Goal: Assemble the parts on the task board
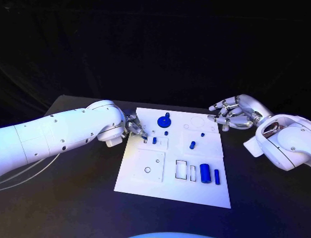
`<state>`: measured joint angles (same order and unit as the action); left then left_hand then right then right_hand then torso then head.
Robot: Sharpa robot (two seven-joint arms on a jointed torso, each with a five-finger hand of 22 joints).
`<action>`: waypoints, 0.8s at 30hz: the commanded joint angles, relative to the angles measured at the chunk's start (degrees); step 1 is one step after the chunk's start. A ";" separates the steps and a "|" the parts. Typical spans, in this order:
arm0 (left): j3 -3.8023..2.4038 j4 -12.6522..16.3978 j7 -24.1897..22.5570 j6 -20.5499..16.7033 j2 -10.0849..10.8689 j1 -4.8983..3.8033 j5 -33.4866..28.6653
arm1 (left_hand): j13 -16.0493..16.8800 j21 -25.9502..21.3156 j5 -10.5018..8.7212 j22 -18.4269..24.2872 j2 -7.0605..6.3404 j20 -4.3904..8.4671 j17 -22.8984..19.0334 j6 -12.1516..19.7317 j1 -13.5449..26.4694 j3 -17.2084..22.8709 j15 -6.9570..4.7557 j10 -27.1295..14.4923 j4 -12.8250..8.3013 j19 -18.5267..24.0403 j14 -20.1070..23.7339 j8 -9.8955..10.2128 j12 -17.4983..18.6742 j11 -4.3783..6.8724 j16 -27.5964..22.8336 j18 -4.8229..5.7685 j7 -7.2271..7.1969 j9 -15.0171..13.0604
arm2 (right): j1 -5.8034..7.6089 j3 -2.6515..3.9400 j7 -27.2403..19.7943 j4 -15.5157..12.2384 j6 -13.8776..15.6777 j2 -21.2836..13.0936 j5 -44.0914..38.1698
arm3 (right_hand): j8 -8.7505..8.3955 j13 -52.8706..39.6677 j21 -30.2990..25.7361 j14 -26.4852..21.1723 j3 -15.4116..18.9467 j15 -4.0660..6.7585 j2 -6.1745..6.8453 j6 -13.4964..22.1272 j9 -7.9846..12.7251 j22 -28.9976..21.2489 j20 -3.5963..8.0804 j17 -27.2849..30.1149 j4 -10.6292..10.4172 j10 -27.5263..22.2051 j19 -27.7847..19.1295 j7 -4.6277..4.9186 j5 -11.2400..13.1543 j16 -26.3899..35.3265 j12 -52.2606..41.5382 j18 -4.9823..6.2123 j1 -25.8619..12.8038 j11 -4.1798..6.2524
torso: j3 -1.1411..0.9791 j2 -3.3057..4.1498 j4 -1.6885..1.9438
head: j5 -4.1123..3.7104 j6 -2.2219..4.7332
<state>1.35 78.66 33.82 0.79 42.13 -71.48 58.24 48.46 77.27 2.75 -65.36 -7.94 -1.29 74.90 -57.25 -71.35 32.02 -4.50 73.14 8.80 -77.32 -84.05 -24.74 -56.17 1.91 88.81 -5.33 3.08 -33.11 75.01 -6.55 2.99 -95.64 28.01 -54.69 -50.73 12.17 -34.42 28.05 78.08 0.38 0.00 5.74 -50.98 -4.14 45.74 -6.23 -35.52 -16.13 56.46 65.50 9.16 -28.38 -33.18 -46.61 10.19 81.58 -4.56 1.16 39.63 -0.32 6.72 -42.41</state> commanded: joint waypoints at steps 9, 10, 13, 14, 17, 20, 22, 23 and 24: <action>-0.04 0.93 0.96 3.61 0.01 0.09 2.31 | 1.39 0.84 0.23 -1.19 -0.65 0.15 13.78 -1.78 1.40 1.30 -0.72 1.33 -0.15 -1.13 -5.56 -0.86 -1.57 0.20 0.28 0.44 -1.21 -0.26 | -0.07 0.00 -0.44 0.05 -0.72 0.08 -0.15 | 0.19 0.08 -0.22 0.45 -0.20 -0.05 0.03 0.04 0.06 -0.10 0.04 -0.06 -0.17 -0.33 0.25 0.14 -0.38 0.40 0.20 0.27 -0.43 0.15 | -0.04 0.01 -0.02 | 0.01 -0.41; -0.04 0.96 1.00 3.80 0.01 0.09 2.31 | 1.43 0.90 0.23 -1.29 -0.67 0.16 13.78 -1.80 1.44 1.33 -0.73 1.37 -0.15 -1.18 -5.56 -0.89 -1.62 0.21 0.28 0.46 -1.22 -0.27 | -0.07 0.00 -0.44 0.06 -0.72 0.08 -0.15 | 0.20 0.10 -0.24 0.46 -0.19 -0.05 0.02 0.03 0.06 -0.11 0.04 -0.07 -0.19 -0.32 0.26 0.14 -0.39 0.43 0.20 0.27 -0.46 0.15 | -0.04 0.01 -0.04 | 0.00 -0.42; -0.04 1.17 1.20 5.01 0.01 0.09 2.42 | 1.46 1.02 0.23 -1.51 -0.72 0.18 13.79 -1.85 1.58 1.43 -0.76 1.45 -0.16 -1.29 -5.56 -0.96 -1.67 0.24 0.29 0.51 -1.26 -0.29 | -0.08 -0.01 -0.43 0.17 -0.71 0.07 -0.15 | 0.20 0.10 -0.24 0.46 -0.19 -0.05 0.02 0.03 0.06 -0.12 0.04 -0.07 -0.18 -0.32 0.27 0.14 -0.39 0.43 0.19 0.27 -0.46 0.16 | -0.03 -0.01 -0.03 | 0.01 -0.45; -0.04 1.22 1.26 5.32 0.00 0.09 2.55 | 1.46 1.02 0.23 -1.52 -0.72 0.18 13.79 -1.86 1.58 1.44 -0.76 1.45 -0.16 -1.29 -5.56 -0.96 -1.67 0.24 0.29 0.51 -1.26 -0.29 | -0.08 -0.01 -0.42 0.20 -0.70 0.06 -0.15 | 0.21 0.10 -0.24 0.47 -0.19 -0.05 0.02 0.03 0.06 -0.12 0.04 -0.08 -0.18 -0.32 0.27 0.14 -0.39 0.44 0.19 0.27 -0.46 0.16 | -0.03 -0.03 0.01 | -0.02 -0.49; -0.04 1.26 1.42 5.85 -0.07 0.09 2.83 | 1.48 1.09 0.23 -1.63 -0.77 0.19 13.79 -1.88 1.69 1.48 -0.77 1.49 -0.15 -1.36 -5.56 -1.01 -1.70 0.25 0.29 0.53 -1.27 -0.30 | -0.08 -0.01 -0.41 0.24 -0.70 0.06 -0.15 | 0.21 0.10 -0.24 0.47 -0.19 -0.05 0.02 0.03 0.06 -0.12 0.04 -0.08 -0.18 -0.32 0.27 0.14 -0.39 0.44 0.19 0.27 -0.46 0.16 | -0.06 -0.05 0.05 | 0.01 -0.51; -0.04 1.23 1.59 6.02 -0.16 0.09 2.95 | 1.53 1.13 0.23 -1.71 -0.80 0.21 13.78 -1.92 1.85 1.56 -0.79 1.56 -0.13 -1.40 -5.56 -1.07 -1.76 0.28 0.29 0.54 -1.29 -0.32 | -0.08 -0.01 -0.40 0.25 -0.73 0.09 -0.15 | 0.21 0.10 -0.24 0.47 -0.19 -0.05 0.02 0.03 0.06 -0.12 0.04 -0.08 -0.18 -0.32 0.27 0.14 -0.39 0.44 0.19 0.27 -0.46 0.16 | -0.06 -0.06 0.04 | 0.04 -0.54; -0.04 1.23 1.71 6.12 -0.20 0.09 2.99 | 1.52 1.16 0.22 -1.75 -0.85 0.22 13.79 -1.95 2.01 1.59 -0.81 1.59 -0.09 -1.42 -5.56 -1.12 -1.76 0.28 0.29 0.55 -1.29 -0.34 | -0.09 -0.01 -0.40 0.27 -0.74 0.11 -0.15 | 0.21 0.10 -0.24 0.47 -0.19 -0.05 0.02 0.03 0.06 -0.12 0.04 -0.08 -0.18 -0.32 0.27 0.14 -0.39 0.44 0.19 0.27 -0.46 0.16 | -0.05 -0.05 0.06 | 0.01 -0.56; -0.04 1.23 1.82 6.20 -0.22 0.09 3.01 | 1.54 1.18 0.22 -1.77 -0.88 0.23 13.78 -1.97 2.09 1.60 -0.81 1.62 -0.07 -1.44 -5.56 -1.14 -1.79 0.29 0.29 0.56 -1.29 -0.34 | -0.10 -0.01 -0.40 0.29 -0.75 0.13 -0.16 | 0.21 0.10 -0.24 0.47 -0.19 -0.05 0.02 0.03 0.06 -0.12 0.04 -0.08 -0.18 -0.32 0.27 0.14 -0.39 0.44 0.19 0.27 -0.46 0.16 | -0.05 -0.05 0.03 | 0.00 -0.59; -0.04 1.22 1.90 6.25 -0.24 0.09 3.02 | 1.54 1.18 0.22 -1.77 -0.88 0.23 13.78 -1.97 2.09 1.60 -0.81 1.62 -0.07 -1.44 -5.56 -1.14 -1.79 0.29 0.29 0.56 -1.29 -0.34 | -0.10 -0.01 -0.40 0.31 -0.76 0.13 -0.16 | 0.21 0.10 -0.24 0.47 -0.19 -0.05 0.02 0.03 0.06 -0.12 0.04 -0.08 -0.18 -0.32 0.27 0.14 -0.39 0.44 0.19 0.27 -0.46 0.16 | -0.05 -0.04 0.00 | 0.02 -0.59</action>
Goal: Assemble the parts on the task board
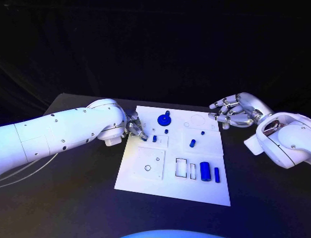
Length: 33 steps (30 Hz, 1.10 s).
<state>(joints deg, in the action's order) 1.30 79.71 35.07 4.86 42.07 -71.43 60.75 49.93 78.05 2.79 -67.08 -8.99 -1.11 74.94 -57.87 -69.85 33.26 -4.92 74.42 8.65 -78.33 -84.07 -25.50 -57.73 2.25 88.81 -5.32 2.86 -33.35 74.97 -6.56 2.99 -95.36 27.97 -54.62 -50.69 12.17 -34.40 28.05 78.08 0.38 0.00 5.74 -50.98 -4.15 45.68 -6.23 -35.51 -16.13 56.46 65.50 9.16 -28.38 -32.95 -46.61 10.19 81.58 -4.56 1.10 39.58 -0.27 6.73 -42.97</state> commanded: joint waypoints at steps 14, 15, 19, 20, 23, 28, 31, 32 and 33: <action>0.01 0.16 1.49 2.73 -0.51 0.04 0.61 | 0.67 0.68 0.18 -0.53 -0.11 0.13 13.76 -1.63 1.70 0.33 -0.46 0.82 0.39 -0.69 -5.55 -0.74 -0.82 0.03 0.30 0.64 -1.17 -0.20 | -0.12 0.00 -0.42 0.07 -0.72 0.05 -0.20 | 0.21 0.08 -0.24 0.47 -0.20 -0.05 0.02 0.03 0.06 -0.05 0.04 -0.09 -0.18 -0.32 0.27 0.14 -0.40 0.21 0.19 0.26 -0.47 0.16 | 0.02 0.03 -0.04 | 0.05 -0.03; 0.01 0.15 1.59 2.73 -0.56 0.04 0.61 | 0.78 0.70 0.18 -0.55 -0.17 0.14 13.77 -1.70 2.01 0.27 -0.48 0.92 0.52 -0.70 -5.55 -0.82 -0.94 0.05 0.30 0.64 -1.19 -0.22 | -0.12 0.00 -0.42 0.07 -0.73 0.05 -0.20 | 0.21 0.08 -0.24 0.47 -0.20 -0.05 0.02 0.03 0.06 -0.05 0.04 -0.09 -0.18 -0.32 0.27 0.14 -0.40 0.21 0.19 0.26 -0.47 0.16 | 0.02 0.04 -0.05 | 0.05 -0.02; 0.01 0.08 1.97 2.57 -0.79 0.04 0.63 | 1.24 0.73 0.18 -0.59 -0.43 0.19 13.79 -2.02 3.34 -0.09 -0.53 1.30 1.10 -0.71 -5.55 -1.14 -1.41 0.12 0.31 0.64 -1.29 -0.28 | -0.14 0.00 -0.42 0.08 -0.73 0.06 -0.20 | 0.21 0.08 -0.24 0.47 -0.20 -0.05 0.02 0.03 0.06 -0.05 0.04 -0.09 -0.18 -0.32 0.27 0.14 -0.40 0.21 0.19 0.26 -0.47 0.16 | 0.03 0.02 -0.04 | 0.04 -0.04; 0.01 0.05 2.07 2.52 -0.86 0.04 0.63 | 1.32 0.73 0.18 -0.58 -0.48 0.21 13.79 -2.06 3.63 -0.17 -0.55 1.37 1.23 -0.70 -5.55 -1.20 -1.49 0.14 0.31 0.64 -1.31 -0.29 | -0.14 0.00 -0.42 0.08 -0.73 0.06 -0.20 | 0.21 0.08 -0.24 0.47 -0.20 -0.05 0.02 0.03 0.06 -0.05 0.04 -0.09 -0.18 -0.32 0.27 0.14 -0.40 0.21 0.19 0.26 -0.47 0.16 | 0.03 0.02 -0.04 | 0.04 -0.04; 0.01 -0.03 2.33 2.49 -1.05 0.04 0.64 | 1.50 0.76 0.18 -0.62 -0.55 0.24 13.79 -2.15 4.26 -0.34 -0.58 1.51 1.54 -0.72 -5.56 -1.31 -1.67 0.17 0.32 0.64 -1.35 -0.29 | -0.16 0.00 -0.43 0.09 -0.73 0.08 -0.20 | 0.21 0.08 -0.24 0.47 -0.20 -0.05 0.02 0.03 0.06 -0.05 0.04 -0.09 -0.18 -0.32 0.27 0.14 -0.40 0.21 0.19 0.26 -0.47 0.16 | 0.02 0.03 -0.02 | 0.00 -0.05; 0.01 -0.15 2.76 2.73 -1.38 0.04 0.66 | 1.81 0.83 0.17 -0.75 -0.70 0.28 13.80 -2.30 4.97 -0.61 -0.64 1.72 1.85 -0.78 -5.56 -1.49 -1.98 0.23 0.32 0.67 -1.41 -0.30 | -0.19 0.00 -0.44 0.11 -0.72 0.08 -0.20 | 0.24 0.14 -0.31 0.50 -0.20 -0.04 0.02 0.01 0.06 -0.09 0.04 -0.12 -0.17 -0.31 0.30 0.13 -0.43 0.30 0.17 0.26 -0.50 0.17 | 0.00 0.02 -0.05 | -0.02 -0.12; 0.01 -0.24 2.97 2.79 -1.53 0.03 0.74 | 2.03 0.87 0.18 -0.84 -0.76 0.30 13.80 -2.39 5.25 -0.75 -0.66 1.85 1.98 -0.82 -5.56 -1.57 -2.18 0.25 0.32 0.68 -1.45 -0.31 | -0.20 0.00 -0.44 0.09 -0.72 0.07 -0.20 | 0.24 0.14 -0.31 0.50 -0.20 -0.04 0.02 0.01 0.06 -0.09 0.04 -0.12 -0.17 -0.31 0.30 0.13 -0.43 0.30 0.17 0.26 -0.50 0.17 | 0.00 0.02 -0.06 | -0.03 -0.12; 0.01 -0.28 3.03 2.78 -1.59 0.03 0.77 | 2.07 0.89 0.18 -0.87 -0.78 0.30 13.81 -2.42 5.33 -0.79 -0.66 1.88 2.02 -0.83 -5.56 -1.60 -2.22 0.26 0.33 0.69 -1.46 -0.31 | -0.20 0.00 -0.45 0.09 -0.72 0.06 -0.20 | 0.24 0.14 -0.31 0.50 -0.20 -0.04 0.02 0.01 0.06 -0.09 0.04 -0.12 -0.17 -0.31 0.30 0.13 -0.43 0.30 0.17 0.26 -0.50 0.17 | -0.01 0.02 -0.07 | -0.04 -0.11; 0.01 -0.34 3.10 2.76 -1.65 0.03 0.80 | 2.07 0.89 0.18 -0.86 -0.78 0.31 13.81 -2.43 5.38 -0.82 -0.67 1.89 2.04 -0.83 -5.56 -1.61 -2.23 0.27 0.33 0.69 -1.46 -0.31 | -0.20 0.00 -0.45 0.08 -0.72 0.05 -0.20 | 0.24 0.14 -0.31 0.50 -0.20 -0.04 0.02 0.01 0.06 -0.09 0.04 -0.12 -0.17 -0.31 0.30 0.13 -0.43 0.30 0.17 0.26 -0.50 0.17 | -0.01 0.02 -0.08 | -0.05 -0.10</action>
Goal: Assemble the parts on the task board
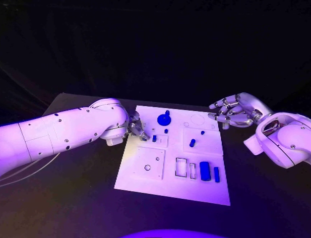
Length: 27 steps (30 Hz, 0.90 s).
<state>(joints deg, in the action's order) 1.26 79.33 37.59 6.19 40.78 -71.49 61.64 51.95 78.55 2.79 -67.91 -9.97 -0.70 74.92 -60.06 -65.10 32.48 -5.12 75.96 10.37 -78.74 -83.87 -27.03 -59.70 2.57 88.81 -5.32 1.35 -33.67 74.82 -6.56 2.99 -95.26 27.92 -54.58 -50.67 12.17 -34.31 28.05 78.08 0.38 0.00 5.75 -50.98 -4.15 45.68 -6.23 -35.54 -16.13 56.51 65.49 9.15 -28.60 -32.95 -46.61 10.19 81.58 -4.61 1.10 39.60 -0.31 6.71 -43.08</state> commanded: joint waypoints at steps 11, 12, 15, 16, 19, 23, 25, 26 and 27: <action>0.04 -0.82 0.98 0.96 -0.88 0.09 0.02 | 0.00 0.39 0.18 -0.03 0.24 -0.08 13.82 -0.31 1.04 -0.20 -0.49 0.37 0.58 -0.41 -5.76 -0.17 -0.23 -0.04 0.32 0.68 0.04 0.02 | -0.08 0.00 -0.46 -0.05 -0.68 -0.03 -0.21 | 0.24 0.05 -0.31 0.50 -0.20 -0.04 0.02 0.01 0.06 -0.10 0.04 -0.08 -0.17 -0.37 0.31 0.13 -0.21 0.30 0.17 0.27 -0.51 0.22 | -0.01 0.00 -0.02 | -0.11 0.11; 0.04 -0.89 0.99 0.89 -0.91 0.09 0.02 | -0.03 0.38 0.18 -0.02 0.28 -0.07 13.82 -0.31 1.17 -0.23 -0.50 0.36 0.67 -0.41 -5.76 -0.19 -0.21 -0.04 0.32 0.68 0.04 0.03 | -0.08 0.00 -0.46 -0.05 -0.68 -0.04 -0.21 | 0.24 0.05 -0.31 0.50 -0.20 -0.04 0.02 0.01 0.06 -0.10 0.04 -0.08 -0.17 -0.37 0.31 0.13 -0.21 0.30 0.17 0.27 -0.51 0.22 | 0.01 0.01 -0.01 | -0.16 0.16; 0.04 -1.11 0.98 0.74 -1.00 0.09 0.03 | -0.01 0.39 0.18 -0.02 0.39 -0.06 13.82 -0.31 1.36 -0.27 -0.50 0.38 0.83 -0.41 -5.76 -0.21 -0.23 -0.03 0.32 0.68 0.03 0.04 | -0.09 0.00 -0.47 -0.03 -0.68 -0.05 -0.21 | 0.26 0.08 -0.35 0.52 -0.20 -0.04 0.01 0.01 0.06 -0.12 0.04 -0.10 -0.18 -0.36 0.33 0.13 -0.22 0.34 0.16 0.27 -0.55 0.22 | 0.02 0.01 -0.03 | -0.17 0.19; 0.04 -1.18 0.97 0.68 -1.02 0.09 0.03 | -0.01 0.38 0.18 -0.01 0.42 -0.06 13.83 -0.31 1.41 -0.27 -0.50 0.38 0.86 -0.40 -5.76 -0.21 -0.24 -0.03 0.32 0.68 0.03 0.05 | -0.10 0.00 -0.47 -0.03 -0.67 -0.05 -0.21 | 0.26 0.08 -0.35 0.52 -0.20 -0.04 0.01 0.01 0.06 -0.12 0.04 -0.10 -0.18 -0.36 0.33 0.13 -0.22 0.34 0.16 0.27 -0.55 0.22 | 0.02 0.01 -0.03 | -0.17 0.19; 0.03 -1.37 0.93 0.50 -1.09 0.09 0.03 | 0.01 0.38 0.18 0.00 0.51 -0.05 13.81 -0.30 1.61 -0.31 -0.51 0.39 1.02 -0.39 -5.76 -0.23 -0.26 -0.03 0.31 0.67 0.03 0.06 | -0.11 0.00 -0.47 -0.02 -0.67 -0.04 -0.20 | 0.26 0.08 -0.35 0.52 -0.20 -0.04 0.01 0.01 0.06 -0.12 0.04 -0.10 -0.18 -0.36 0.33 0.13 -0.22 0.34 0.16 0.27 -0.55 0.22 | 0.03 0.01 0.00 | -0.20 0.27; 0.03 -1.54 0.88 0.41 -1.19 0.09 -0.03 | 0.11 0.41 0.15 -0.07 0.44 -0.04 13.83 -0.38 2.63 -0.91 -0.48 0.46 1.70 -0.42 -5.76 -0.35 -0.37 -0.08 0.32 0.69 0.09 0.09 | -0.13 0.00 -0.48 0.00 -0.67 -0.02 -0.20 | 0.26 0.08 -0.35 0.52 -0.20 -0.04 0.01 0.01 0.06 -0.12 0.04 -0.10 -0.18 -0.36 0.33 0.13 -0.22 0.34 0.16 0.27 -0.55 0.22 | 0.06 0.02 -0.02 | -0.25 0.28; 0.02 -1.59 0.88 0.38 -1.23 0.09 -0.08 | 0.21 0.41 0.16 -0.07 0.46 -0.05 13.83 -0.49 3.48 -1.69 -0.44 0.54 2.28 -0.41 -5.76 -0.47 -0.48 -0.13 0.32 0.69 0.14 0.10 | -0.14 0.00 -0.47 0.01 -0.68 -0.02 -0.20 | 0.26 0.08 -0.35 0.52 -0.20 -0.04 0.01 0.01 0.06 -0.12 0.04 -0.10 -0.18 -0.36 0.33 0.13 -0.22 0.34 0.16 0.27 -0.55 0.22 | 0.04 0.03 0.00 | -0.26 0.28; 0.02 -1.62 0.88 0.36 -1.25 0.08 -0.10 | 0.23 0.43 0.15 -0.12 0.48 -0.06 13.83 -0.51 3.87 -2.13 -0.42 0.56 2.56 -0.43 -5.76 -0.52 -0.52 -0.14 0.32 0.70 0.15 0.11 | -0.15 0.00 -0.47 0.01 -0.68 -0.02 -0.20 | 0.26 0.08 -0.35 0.52 -0.20 -0.04 0.01 0.01 0.06 -0.12 0.04 -0.10 -0.18 -0.36 0.33 0.13 -0.22 0.34 0.16 0.27 -0.55 0.22 | 0.05 0.03 0.00 | -0.27 0.29; 0.02 -1.65 0.89 0.36 -1.27 0.08 -0.12 | 0.25 0.43 0.14 -0.12 0.41 -0.07 13.83 -0.53 4.25 -2.64 -0.40 0.56 2.81 -0.43 -5.76 -0.56 -0.54 -0.16 0.32 0.70 0.17 0.12 | -0.15 0.00 -0.47 0.01 -0.68 -0.03 -0.20 | 0.26 0.08 -0.35 0.52 -0.20 -0.04 0.01 0.01 0.06 -0.12 0.04 -0.10 -0.18 -0.36 0.33 0.13 -0.22 0.34 0.16 0.27 -0.55 0.22 | 0.04 0.04 0.01 | -0.28 0.29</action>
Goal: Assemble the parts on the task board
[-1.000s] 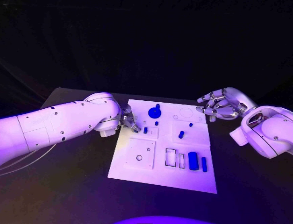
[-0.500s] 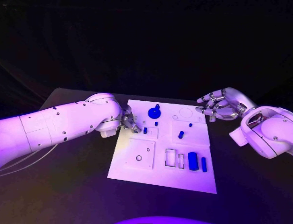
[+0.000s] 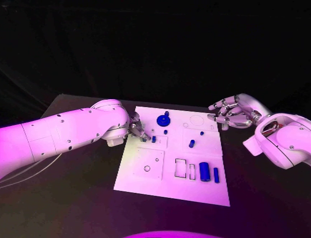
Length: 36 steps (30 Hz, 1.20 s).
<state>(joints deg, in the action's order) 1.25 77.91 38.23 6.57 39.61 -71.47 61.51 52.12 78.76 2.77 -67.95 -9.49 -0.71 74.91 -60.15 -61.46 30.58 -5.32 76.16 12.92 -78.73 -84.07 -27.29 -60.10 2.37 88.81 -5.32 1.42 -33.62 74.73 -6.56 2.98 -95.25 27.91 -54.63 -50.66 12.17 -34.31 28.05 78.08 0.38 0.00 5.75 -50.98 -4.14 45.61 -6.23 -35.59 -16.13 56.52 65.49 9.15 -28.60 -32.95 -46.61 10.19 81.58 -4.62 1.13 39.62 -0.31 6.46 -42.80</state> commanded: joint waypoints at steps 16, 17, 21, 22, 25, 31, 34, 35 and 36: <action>0.01 -0.50 0.45 0.58 -0.10 0.05 -0.09 | 0.30 0.26 0.18 -0.20 -0.02 -0.11 13.84 -0.45 1.38 -5.36 -0.19 0.35 1.29 -0.45 -5.56 -0.57 -0.38 0.04 0.32 0.71 0.08 0.25 | -0.11 0.00 -0.41 0.05 -0.76 0.01 -0.21 | 0.26 0.08 -0.35 0.52 -0.20 -0.04 0.01 0.01 0.06 -0.05 0.04 -0.05 -0.18 -0.37 0.33 0.13 -0.22 0.34 0.16 0.27 -0.55 0.23 | -0.01 -0.01 -0.01 | -0.07 0.00; 0.01 -0.52 0.45 0.66 -0.09 0.05 -0.09 | 0.31 0.26 0.19 -0.21 0.13 -0.11 13.84 -0.43 1.06 -5.53 -0.21 0.34 1.16 -0.45 -5.56 -0.58 -0.39 0.06 0.32 0.71 0.04 0.27 | -0.11 0.00 -0.39 0.06 -0.77 0.01 -0.21 | 0.26 0.08 -0.35 0.52 -0.20 -0.04 0.01 0.01 0.06 -0.05 0.04 -0.05 -0.18 -0.37 0.33 0.13 -0.22 0.34 0.16 0.27 -0.55 0.23 | -0.01 0.00 -0.02 | -0.07 -0.02; 0.01 -0.55 0.46 0.70 -0.05 0.05 -0.18 | 0.29 0.26 0.19 -0.22 0.48 -0.10 13.83 -0.38 0.39 -5.81 -0.23 0.30 0.90 -0.45 -5.56 -0.61 -0.37 0.09 0.32 0.71 0.01 0.31 | -0.12 0.00 -0.36 0.07 -0.81 0.01 -0.21 | 0.26 0.08 -0.35 0.52 -0.20 -0.04 0.01 0.01 0.06 -0.05 0.04 -0.05 -0.18 -0.37 0.33 0.13 -0.22 0.34 0.16 0.27 -0.55 0.23 | -0.01 0.00 0.01 | -0.10 -0.03; 0.01 -0.55 0.45 0.64 -0.05 0.05 -0.19 | 0.30 0.26 0.19 -0.23 0.52 -0.10 13.83 -0.36 0.29 -5.86 -0.24 0.29 0.87 -0.45 -5.56 -0.61 -0.37 0.10 0.32 0.71 0.00 0.32 | -0.12 0.00 -0.36 0.07 -0.81 0.01 -0.21 | 0.26 0.08 -0.35 0.52 -0.20 -0.04 0.01 0.01 0.06 -0.05 0.04 -0.05 -0.18 -0.37 0.33 0.13 -0.22 0.34 0.16 0.27 -0.55 0.23 | -0.01 -0.01 0.03 | -0.11 -0.03; 0.01 -0.57 0.34 0.44 -0.04 0.05 -0.34 | 0.21 0.24 0.19 -0.19 0.95 -0.09 13.83 -0.31 -0.14 -5.96 -0.25 0.22 0.75 -0.42 -5.56 -0.61 -0.29 0.11 0.31 0.70 -0.01 0.36 | -0.12 0.00 -0.35 0.08 -0.84 0.02 -0.21 | 0.26 0.08 -0.35 0.52 -0.20 -0.04 0.01 0.01 0.06 -0.05 0.04 -0.05 -0.18 -0.37 0.33 0.13 -0.22 0.34 0.16 0.27 -0.55 0.23 | -0.01 -0.02 0.04 | -0.10 -0.03; 0.01 -0.53 -0.06 0.09 -0.02 0.04 -0.89 | 0.09 0.24 0.18 -0.21 1.11 -0.08 13.83 -0.23 -0.52 -6.10 -0.25 0.14 0.58 -0.42 -5.56 -0.61 -0.18 0.11 0.31 0.70 0.00 0.40 | -0.13 0.00 -0.33 0.10 -0.87 0.03 -0.21 | 0.26 0.08 -0.35 0.52 -0.20 -0.04 0.01 0.01 0.06 -0.05 0.04 -0.05 -0.18 -0.37 0.33 0.13 -0.22 0.34 0.16 0.27 -0.55 0.23 | 0.00 -0.03 0.03 | -0.07 -0.06; 0.01 -0.50 -0.27 -0.06 -0.03 0.04 -1.16 | 0.03 0.25 0.18 -0.23 1.10 -0.08 13.81 -0.20 -0.59 -6.16 -0.25 0.11 0.55 -0.43 -5.55 -0.60 -0.13 0.11 0.30 0.71 0.01 0.41 | -0.13 0.00 -0.34 0.10 -0.88 0.05 -0.21 | 0.26 0.08 -0.35 0.52 -0.20 -0.04 0.01 0.01 0.06 -0.05 0.04 -0.05 -0.18 -0.37 0.33 0.13 -0.22 0.34 0.16 0.27 -0.55 0.23 | -0.02 -0.02 -0.02 | -0.03 -0.03; 0.01 -0.49 -0.33 -0.12 -0.04 0.04 -1.24 | 0.03 0.25 0.18 -0.23 1.10 -0.08 13.81 -0.19 -0.60 -6.17 -0.25 0.10 0.55 -0.43 -5.55 -0.60 -0.13 0.11 0.30 0.71 0.01 0.41 | -0.13 0.00 -0.34 0.10 -0.88 0.05 -0.21 | 0.26 0.08 -0.35 0.52 -0.20 -0.04 0.01 0.01 0.06 -0.05 0.04 -0.05 -0.18 -0.37 0.33 0.13 -0.22 0.34 0.16 0.27 -0.55 0.23 | -0.04 -0.02 0.00 | -0.03 -0.01; 0.01 -0.49 -0.36 -0.16 -0.04 0.04 -1.32 | 0.03 0.25 0.18 -0.23 1.10 -0.08 13.81 -0.19 -0.60 -6.17 -0.25 0.10 0.55 -0.43 -5.55 -0.60 -0.13 0.11 0.30 0.71 0.01 0.41 | -0.13 0.00 -0.34 0.10 -0.88 0.05 -0.21 | 0.26 0.08 -0.35 0.52 -0.20 -0.04 0.01 0.01 0.06 -0.05 0.04 -0.05 -0.18 -0.37 0.33 0.13 -0.22 0.34 0.16 0.27 -0.55 0.23 | -0.04 -0.02 0.00 | -0.03 -0.01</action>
<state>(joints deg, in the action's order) 1.26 77.35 38.31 6.48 39.64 -71.44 61.06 52.20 78.76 2.77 -68.11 -8.51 -0.71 74.94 -60.43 -61.73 24.64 -5.32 76.16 13.44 -78.73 -84.07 -27.62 -60.26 2.37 88.81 -5.32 1.54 -33.27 74.64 -6.57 3.01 -95.15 27.78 -54.61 -50.65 12.17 -34.30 28.05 78.08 0.38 0.00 5.75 -50.99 -4.15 45.62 -6.22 -35.56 -16.13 56.36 65.49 9.15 -28.60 -32.95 -46.61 10.19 81.58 -4.46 1.11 39.60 -0.30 6.41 -42.82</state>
